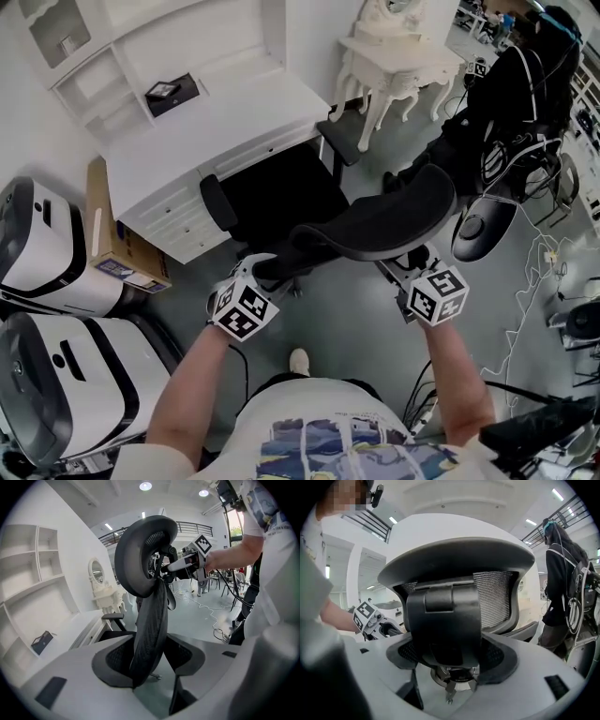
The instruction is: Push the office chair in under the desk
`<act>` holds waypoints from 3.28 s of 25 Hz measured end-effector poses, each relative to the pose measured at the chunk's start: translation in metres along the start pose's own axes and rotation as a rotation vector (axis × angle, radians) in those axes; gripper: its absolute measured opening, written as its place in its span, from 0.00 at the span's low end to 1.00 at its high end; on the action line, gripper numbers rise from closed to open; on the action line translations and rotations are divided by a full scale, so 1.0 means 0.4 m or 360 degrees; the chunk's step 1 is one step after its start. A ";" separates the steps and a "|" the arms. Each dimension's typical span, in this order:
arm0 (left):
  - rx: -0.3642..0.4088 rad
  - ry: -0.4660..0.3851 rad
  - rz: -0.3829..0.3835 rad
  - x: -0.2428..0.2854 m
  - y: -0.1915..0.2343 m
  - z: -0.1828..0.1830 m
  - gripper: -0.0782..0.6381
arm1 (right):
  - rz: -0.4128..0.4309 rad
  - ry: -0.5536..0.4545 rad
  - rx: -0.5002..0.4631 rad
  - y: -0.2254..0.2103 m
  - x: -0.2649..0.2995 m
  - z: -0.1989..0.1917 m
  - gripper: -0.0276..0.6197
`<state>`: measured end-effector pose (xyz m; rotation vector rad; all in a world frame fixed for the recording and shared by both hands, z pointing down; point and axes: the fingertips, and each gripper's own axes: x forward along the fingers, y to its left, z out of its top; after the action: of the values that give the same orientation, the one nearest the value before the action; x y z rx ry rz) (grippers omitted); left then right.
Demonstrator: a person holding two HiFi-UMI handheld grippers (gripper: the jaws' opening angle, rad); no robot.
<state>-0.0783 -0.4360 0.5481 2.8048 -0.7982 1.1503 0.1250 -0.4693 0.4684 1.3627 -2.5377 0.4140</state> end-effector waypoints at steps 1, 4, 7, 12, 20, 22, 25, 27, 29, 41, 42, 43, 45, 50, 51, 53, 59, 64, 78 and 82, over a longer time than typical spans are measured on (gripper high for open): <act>-0.0003 -0.0005 -0.0002 -0.001 0.004 -0.001 0.40 | 0.0007 0.0003 -0.0004 0.002 0.004 0.003 0.58; -0.0007 -0.0018 -0.0020 -0.001 0.011 -0.005 0.41 | 0.0013 0.0000 -0.0009 0.006 0.010 0.006 0.58; -0.0017 -0.0018 -0.0031 0.002 0.011 -0.006 0.41 | 0.0018 -0.0002 -0.0009 0.005 0.013 0.005 0.58; -0.0049 -0.0006 -0.0049 0.003 0.009 -0.007 0.42 | 0.0025 0.0003 -0.0013 0.006 0.010 0.003 0.58; -0.0143 0.0024 -0.0008 0.005 0.010 -0.015 0.46 | 0.0029 -0.0015 -0.0007 0.007 0.007 -0.008 0.58; -0.0157 0.0035 0.0026 0.005 0.009 -0.013 0.46 | 0.0011 -0.0012 -0.0034 0.005 -0.001 -0.012 0.58; -0.0163 0.0055 0.0099 -0.003 0.012 -0.010 0.46 | -0.0013 0.0005 -0.0050 0.001 -0.026 -0.026 0.58; -0.0185 0.0025 0.0134 -0.014 0.011 -0.003 0.47 | -0.0024 0.0009 -0.0042 -0.003 -0.051 -0.040 0.58; -0.0217 -0.0032 0.0154 -0.027 0.007 0.004 0.46 | -0.0036 0.0009 -0.0026 -0.007 -0.081 -0.056 0.58; -0.0302 -0.0201 0.0363 -0.152 -0.041 0.070 0.47 | 0.0013 0.0001 0.0018 0.046 -0.248 -0.126 0.57; -0.0315 -0.0211 0.0372 -0.161 -0.055 0.077 0.47 | 0.0017 -0.0003 0.0012 0.053 -0.264 -0.127 0.53; -0.0336 -0.0225 0.0378 -0.169 -0.070 0.085 0.47 | 0.0019 -0.0010 0.0007 0.059 -0.279 -0.128 0.44; -0.0388 -0.0262 0.0381 -0.184 -0.104 0.102 0.44 | 0.0030 -0.0025 0.0001 0.071 -0.310 -0.129 0.36; -0.0463 -0.0315 0.0364 -0.219 -0.214 0.137 0.29 | 0.0078 -0.0014 -0.0009 0.108 -0.381 -0.148 0.15; -0.0472 -0.0321 0.0361 -0.225 -0.241 0.143 0.26 | 0.0095 -0.0010 -0.0015 0.117 -0.397 -0.154 0.13; -0.0503 -0.0342 0.0354 -0.237 -0.298 0.154 0.19 | 0.0131 0.0001 -0.0040 0.136 -0.431 -0.167 0.11; -0.0581 -0.0371 0.0293 -0.270 -0.467 0.184 0.13 | 0.0224 -0.0004 -0.0080 0.190 -0.526 -0.204 0.09; -0.0643 -0.0367 0.0237 -0.306 -0.581 0.186 0.13 | 0.0310 0.0018 -0.0063 0.249 -0.565 -0.246 0.08; -0.0576 -0.0484 0.0087 -0.409 -0.732 0.213 0.13 | 0.0369 0.0070 -0.0110 0.404 -0.634 -0.284 0.08; -0.0551 -0.0521 0.0102 -0.471 -0.734 0.191 0.13 | 0.0384 0.0083 -0.0156 0.480 -0.632 -0.283 0.08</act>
<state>-0.0072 -0.1097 0.4213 2.7128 -1.0004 0.4950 0.1087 -0.1326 0.4640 1.0023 -2.6497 0.3567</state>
